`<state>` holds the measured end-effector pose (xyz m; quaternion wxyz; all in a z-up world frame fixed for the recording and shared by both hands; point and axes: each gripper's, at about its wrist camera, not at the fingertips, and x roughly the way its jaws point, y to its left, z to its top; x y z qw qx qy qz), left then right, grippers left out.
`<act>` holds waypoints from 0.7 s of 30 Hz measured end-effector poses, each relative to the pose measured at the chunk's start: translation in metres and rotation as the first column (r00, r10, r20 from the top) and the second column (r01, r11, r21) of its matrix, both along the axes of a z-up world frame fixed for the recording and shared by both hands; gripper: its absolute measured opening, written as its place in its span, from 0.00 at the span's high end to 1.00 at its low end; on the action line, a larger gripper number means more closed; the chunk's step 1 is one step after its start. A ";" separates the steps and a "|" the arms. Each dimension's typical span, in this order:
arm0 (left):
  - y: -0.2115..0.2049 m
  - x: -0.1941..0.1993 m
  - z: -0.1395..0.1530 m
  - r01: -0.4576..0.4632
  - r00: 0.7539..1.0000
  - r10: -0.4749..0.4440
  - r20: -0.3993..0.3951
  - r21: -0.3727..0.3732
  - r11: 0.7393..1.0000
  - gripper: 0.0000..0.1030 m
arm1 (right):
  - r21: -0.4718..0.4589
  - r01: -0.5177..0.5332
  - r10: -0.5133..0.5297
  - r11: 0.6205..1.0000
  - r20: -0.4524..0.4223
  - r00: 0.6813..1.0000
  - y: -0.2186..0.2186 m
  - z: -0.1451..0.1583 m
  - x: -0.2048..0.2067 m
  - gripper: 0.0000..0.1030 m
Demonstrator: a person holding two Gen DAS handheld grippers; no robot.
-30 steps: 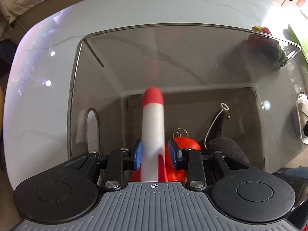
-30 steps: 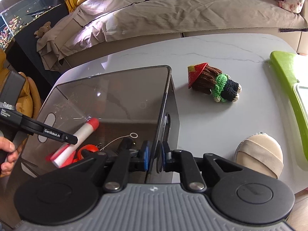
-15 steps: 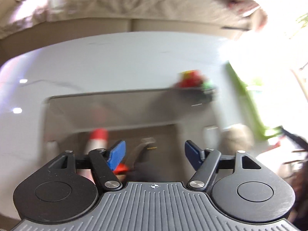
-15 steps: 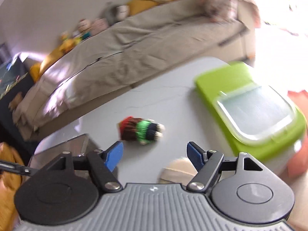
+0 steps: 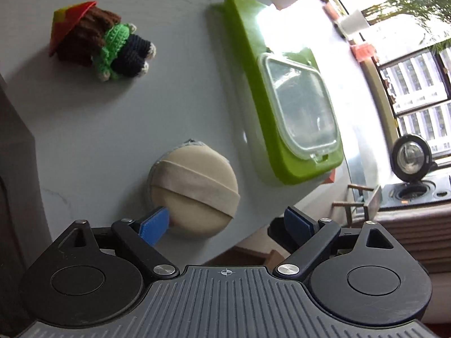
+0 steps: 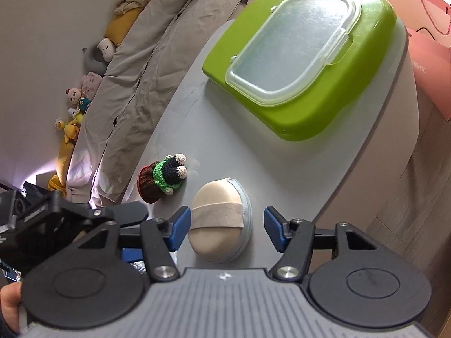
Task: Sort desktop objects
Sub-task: 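Reach the right tool to the round cream pouch and grasp it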
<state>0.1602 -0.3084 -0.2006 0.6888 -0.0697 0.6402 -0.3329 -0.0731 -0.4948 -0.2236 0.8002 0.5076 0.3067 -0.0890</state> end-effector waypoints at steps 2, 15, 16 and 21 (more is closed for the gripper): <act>-0.002 0.005 -0.006 -0.012 1.000 0.012 0.028 0.031 0.999 0.11 | -0.010 -0.005 0.005 1.000 -0.008 1.000 -0.002 -0.006 0.003 0.41; 0.012 0.019 -0.025 -0.048 0.995 0.050 -0.084 0.030 0.998 0.10 | -0.025 -0.054 0.054 0.998 -0.018 0.998 0.005 -0.029 0.034 0.40; 0.014 0.020 -0.027 -0.058 0.993 0.059 -0.105 0.018 0.998 0.10 | -0.015 -0.057 0.057 0.998 -0.012 0.998 0.006 -0.029 0.036 0.40; 0.013 0.017 -0.024 -0.043 0.995 0.045 -0.094 0.016 0.999 0.10 | 0.042 -0.076 0.075 0.996 0.024 0.997 0.014 -0.035 0.045 0.40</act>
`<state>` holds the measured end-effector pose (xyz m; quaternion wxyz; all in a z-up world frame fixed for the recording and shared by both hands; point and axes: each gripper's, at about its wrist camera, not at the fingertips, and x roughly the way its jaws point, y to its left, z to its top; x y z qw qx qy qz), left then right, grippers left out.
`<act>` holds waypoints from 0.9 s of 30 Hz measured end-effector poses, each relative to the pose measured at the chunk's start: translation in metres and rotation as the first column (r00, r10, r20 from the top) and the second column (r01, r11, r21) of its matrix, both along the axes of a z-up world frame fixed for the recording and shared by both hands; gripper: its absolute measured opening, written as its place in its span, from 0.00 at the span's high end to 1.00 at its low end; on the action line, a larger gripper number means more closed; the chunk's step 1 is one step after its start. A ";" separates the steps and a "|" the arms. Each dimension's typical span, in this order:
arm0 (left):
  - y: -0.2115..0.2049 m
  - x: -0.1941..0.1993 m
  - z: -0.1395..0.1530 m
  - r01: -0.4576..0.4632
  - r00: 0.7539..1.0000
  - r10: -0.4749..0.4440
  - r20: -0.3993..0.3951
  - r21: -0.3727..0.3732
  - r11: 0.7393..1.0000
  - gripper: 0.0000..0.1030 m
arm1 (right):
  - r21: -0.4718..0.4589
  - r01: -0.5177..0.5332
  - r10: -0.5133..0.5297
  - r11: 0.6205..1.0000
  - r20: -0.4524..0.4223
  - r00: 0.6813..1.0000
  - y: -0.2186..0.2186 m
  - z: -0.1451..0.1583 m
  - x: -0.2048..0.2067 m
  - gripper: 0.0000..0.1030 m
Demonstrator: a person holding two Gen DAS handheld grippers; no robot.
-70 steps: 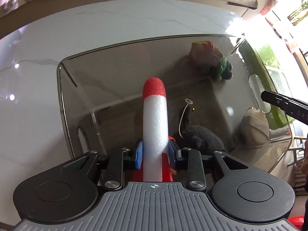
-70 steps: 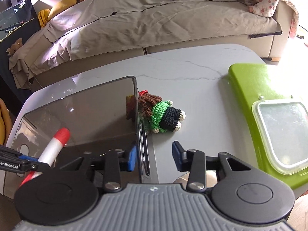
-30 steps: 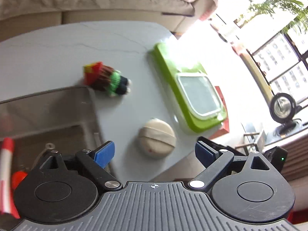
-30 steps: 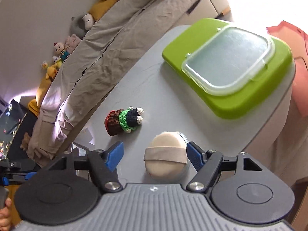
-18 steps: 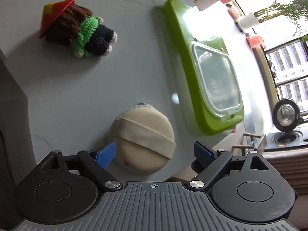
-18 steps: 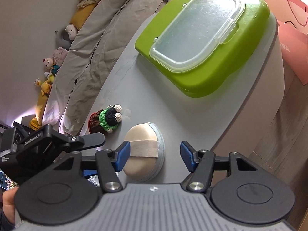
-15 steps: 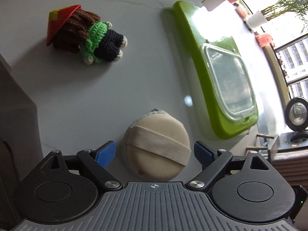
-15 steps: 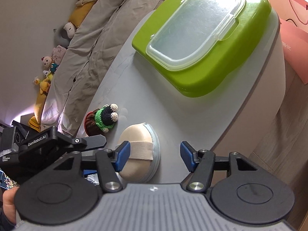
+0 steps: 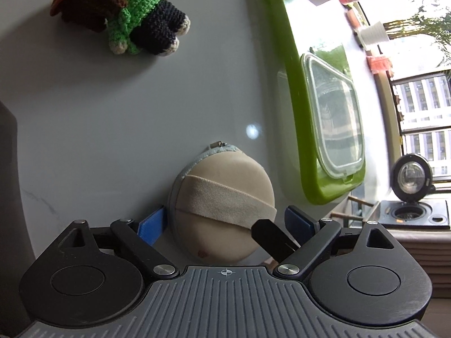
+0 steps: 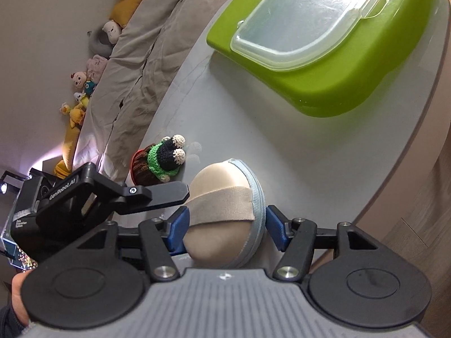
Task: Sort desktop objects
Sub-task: 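Reach the right tool to the round cream pouch and grasp it, then carry the cream pouch over the bin with the right tool and release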
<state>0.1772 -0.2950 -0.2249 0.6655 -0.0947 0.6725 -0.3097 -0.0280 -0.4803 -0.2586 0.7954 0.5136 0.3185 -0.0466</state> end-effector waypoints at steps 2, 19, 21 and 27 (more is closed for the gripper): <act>0.001 0.000 0.001 -0.006 1.000 0.006 0.006 0.003 1.000 0.09 | -0.029 0.000 0.000 1.000 -0.008 1.000 0.004 0.001 0.001 0.54; 0.134 -0.036 0.179 0.007 0.953 0.043 0.301 -0.164 0.986 0.10 | -0.130 -0.219 0.246 0.967 0.247 0.937 0.044 0.163 0.006 0.63; 0.168 -0.035 0.193 -0.027 0.933 0.064 0.354 -0.109 0.994 0.10 | -0.173 -0.294 0.328 0.940 0.221 0.919 0.071 0.183 0.026 0.63; 0.276 -0.029 0.188 -0.219 0.881 0.159 0.446 0.085 0.972 0.10 | -0.301 -0.481 0.520 0.824 0.065 0.851 0.165 0.210 0.082 0.64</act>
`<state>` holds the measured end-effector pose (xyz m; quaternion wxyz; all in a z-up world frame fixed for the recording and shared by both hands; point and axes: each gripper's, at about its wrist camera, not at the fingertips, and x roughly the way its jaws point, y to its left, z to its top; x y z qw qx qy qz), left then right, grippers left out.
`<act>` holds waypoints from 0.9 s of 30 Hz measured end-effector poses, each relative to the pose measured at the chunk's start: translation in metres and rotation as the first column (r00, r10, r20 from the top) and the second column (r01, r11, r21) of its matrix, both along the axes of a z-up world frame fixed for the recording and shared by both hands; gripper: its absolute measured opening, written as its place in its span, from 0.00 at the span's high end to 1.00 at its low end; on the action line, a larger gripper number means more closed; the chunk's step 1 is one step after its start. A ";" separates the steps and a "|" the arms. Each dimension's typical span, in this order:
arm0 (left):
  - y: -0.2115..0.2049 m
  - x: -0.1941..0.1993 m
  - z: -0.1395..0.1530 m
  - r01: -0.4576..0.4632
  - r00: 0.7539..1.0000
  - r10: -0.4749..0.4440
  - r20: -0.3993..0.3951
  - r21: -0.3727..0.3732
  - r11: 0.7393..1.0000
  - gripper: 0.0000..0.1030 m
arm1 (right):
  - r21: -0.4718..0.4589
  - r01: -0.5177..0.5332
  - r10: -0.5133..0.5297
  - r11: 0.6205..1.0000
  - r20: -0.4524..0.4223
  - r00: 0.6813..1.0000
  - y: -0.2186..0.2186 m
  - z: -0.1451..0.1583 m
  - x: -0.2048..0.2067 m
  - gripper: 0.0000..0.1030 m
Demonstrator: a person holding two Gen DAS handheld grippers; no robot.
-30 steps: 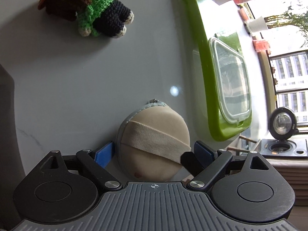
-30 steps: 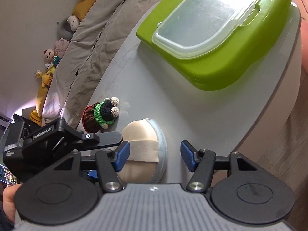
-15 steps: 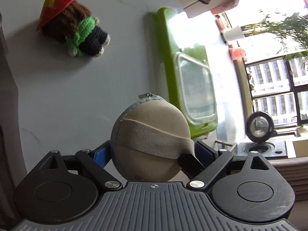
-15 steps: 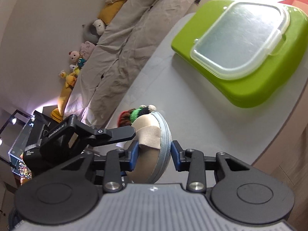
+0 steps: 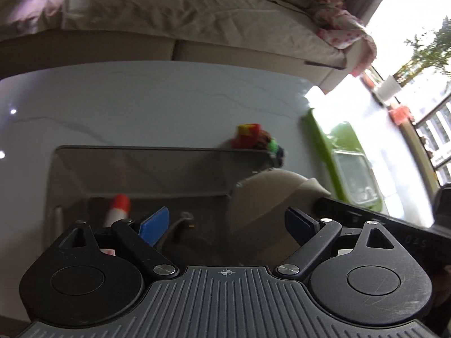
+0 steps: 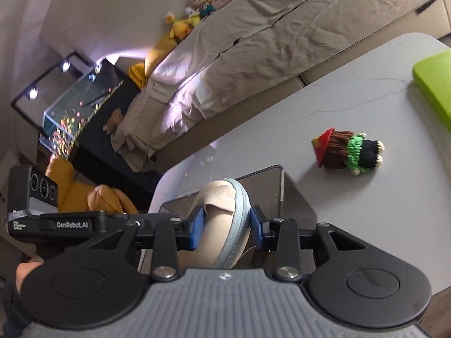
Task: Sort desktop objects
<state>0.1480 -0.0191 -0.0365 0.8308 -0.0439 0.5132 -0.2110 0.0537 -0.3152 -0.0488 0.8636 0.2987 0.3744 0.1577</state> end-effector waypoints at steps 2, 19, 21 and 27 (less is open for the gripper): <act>0.030 0.000 -0.007 -0.047 0.999 0.047 -0.022 -0.016 0.999 0.09 | -0.111 -0.069 0.066 0.991 -0.034 0.997 0.032 0.005 0.014 0.65; 0.072 0.002 -0.055 -0.104 0.985 0.075 -0.155 -0.188 0.977 0.08 | -0.596 -0.415 0.235 0.687 -0.358 0.903 0.155 -0.037 0.072 0.87; 0.068 0.007 -0.061 -0.097 0.983 0.065 -0.171 -0.190 0.977 0.07 | -0.564 -0.411 0.197 0.716 -0.401 0.895 0.156 -0.047 0.088 0.50; 0.041 0.038 -0.099 -0.086 0.937 -0.009 -0.348 -0.256 0.963 0.07 | -0.604 -0.338 0.105 0.721 -0.387 0.916 0.144 -0.049 0.101 0.54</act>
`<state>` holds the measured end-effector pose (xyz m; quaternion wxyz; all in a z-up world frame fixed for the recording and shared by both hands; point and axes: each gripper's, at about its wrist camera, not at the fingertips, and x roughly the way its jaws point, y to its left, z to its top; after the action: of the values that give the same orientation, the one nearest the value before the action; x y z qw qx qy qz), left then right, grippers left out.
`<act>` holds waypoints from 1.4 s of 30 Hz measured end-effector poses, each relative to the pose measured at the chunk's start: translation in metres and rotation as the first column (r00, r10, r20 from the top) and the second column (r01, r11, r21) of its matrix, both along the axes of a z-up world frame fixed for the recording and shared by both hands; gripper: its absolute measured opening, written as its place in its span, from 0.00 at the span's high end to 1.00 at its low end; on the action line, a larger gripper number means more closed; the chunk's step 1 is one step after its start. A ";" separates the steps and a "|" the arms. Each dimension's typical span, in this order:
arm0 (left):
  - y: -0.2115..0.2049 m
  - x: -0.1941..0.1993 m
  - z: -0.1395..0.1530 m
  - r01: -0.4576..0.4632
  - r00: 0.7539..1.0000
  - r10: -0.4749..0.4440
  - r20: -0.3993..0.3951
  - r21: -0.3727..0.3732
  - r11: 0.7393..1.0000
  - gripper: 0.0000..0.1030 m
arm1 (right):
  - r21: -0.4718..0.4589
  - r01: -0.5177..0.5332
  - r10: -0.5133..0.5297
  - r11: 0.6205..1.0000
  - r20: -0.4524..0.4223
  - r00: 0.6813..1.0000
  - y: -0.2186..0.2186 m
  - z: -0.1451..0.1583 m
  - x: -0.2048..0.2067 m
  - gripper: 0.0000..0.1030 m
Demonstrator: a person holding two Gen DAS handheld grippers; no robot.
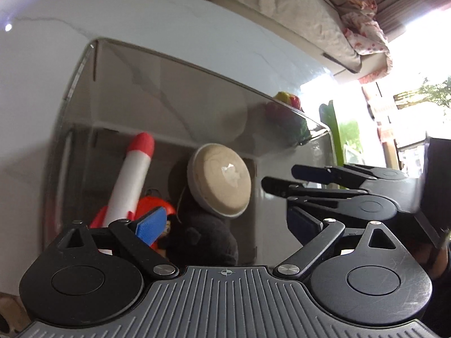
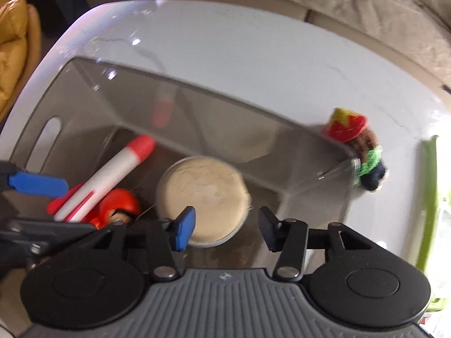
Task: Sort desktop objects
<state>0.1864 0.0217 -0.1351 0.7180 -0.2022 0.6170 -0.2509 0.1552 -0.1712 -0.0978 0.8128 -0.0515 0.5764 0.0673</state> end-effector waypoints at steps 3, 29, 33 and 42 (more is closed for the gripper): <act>-0.007 0.013 -0.024 -0.002 0.996 -0.008 -0.086 -0.112 0.994 0.07 | 0.140 0.054 -0.069 0.989 0.101 0.992 -0.030 0.029 -0.023 0.47; -0.083 0.036 -0.048 0.267 0.961 -0.263 -0.084 0.040 0.963 0.63 | 0.758 0.297 -0.579 0.581 0.128 0.805 -0.213 0.009 -0.156 0.30; -0.107 0.021 -0.041 0.379 0.923 -0.363 -0.131 0.127 0.917 0.63 | 0.777 0.309 -0.584 0.548 0.092 0.807 -0.212 0.003 -0.157 0.30; -0.138 -0.003 -0.053 0.497 0.860 -0.451 -0.238 0.192 0.846 0.59 | 0.778 0.299 -0.578 0.553 0.100 0.810 -0.210 0.004 -0.165 0.30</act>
<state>0.1831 -0.1162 -0.1883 0.5925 0.0258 0.7377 -0.3225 -0.0097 -0.3817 -0.0942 0.8404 0.4141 0.3419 0.0729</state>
